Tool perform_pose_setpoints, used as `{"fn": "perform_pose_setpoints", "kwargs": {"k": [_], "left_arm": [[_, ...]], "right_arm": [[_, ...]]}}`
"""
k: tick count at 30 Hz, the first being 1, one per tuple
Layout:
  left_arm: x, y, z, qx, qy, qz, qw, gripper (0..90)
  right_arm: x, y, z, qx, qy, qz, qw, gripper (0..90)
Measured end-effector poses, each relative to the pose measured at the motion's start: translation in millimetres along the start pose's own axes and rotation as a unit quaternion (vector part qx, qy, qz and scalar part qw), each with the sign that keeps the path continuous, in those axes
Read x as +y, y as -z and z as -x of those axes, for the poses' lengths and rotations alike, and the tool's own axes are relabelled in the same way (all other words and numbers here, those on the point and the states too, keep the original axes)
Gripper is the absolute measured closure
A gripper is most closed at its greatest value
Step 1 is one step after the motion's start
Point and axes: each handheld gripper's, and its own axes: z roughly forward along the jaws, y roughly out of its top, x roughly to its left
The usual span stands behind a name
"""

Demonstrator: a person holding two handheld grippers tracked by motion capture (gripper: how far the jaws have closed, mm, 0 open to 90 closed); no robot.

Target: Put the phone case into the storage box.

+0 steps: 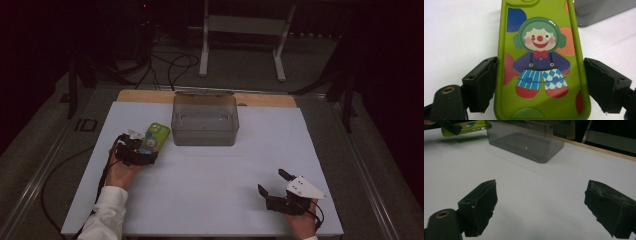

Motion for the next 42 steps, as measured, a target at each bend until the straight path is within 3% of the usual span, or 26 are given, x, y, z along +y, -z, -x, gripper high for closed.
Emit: {"fn": "perform_pose_setpoints", "kwargs": {"k": [10,16,18,29,36,42], "left_arm": [[-4.4,17.1,5.8,0.007,-0.002,0.044,0.999,15.6],[-5.1,28.4,13.3,0.008,-0.003,0.078,0.9969,15.6],[-5.0,29.5,13.7,0.009,-0.004,0.08,0.9968,15.6],[-7.0,47.4,19.6,0.014,-0.014,0.117,0.9929,15.6],[-4.1,57.8,29.0,0.008,-0.025,0.145,0.989,15.6],[-0.2,66.5,39.7,0.005,-0.036,0.165,0.9856,15.6]], "right_arm": [[-0.3,-1.9,-0.4,0.002,0.0,-0.001,1.0,10.8],[-0.4,-2.9,-0.2,0.001,-0.002,-0.004,1.0,10.8],[-0.4,-2.8,0.0,0.002,-0.002,-0.005,1.0,10.8],[-0.3,-4.3,-0.4,0.008,-0.009,-0.007,0.9999,10.3],[1.4,-5.3,4.2,0.025,-0.046,0.0,0.9986,10.1],[8.3,-9.9,4.0,0.029,-0.054,-0.01,0.9981,10.1]]}}
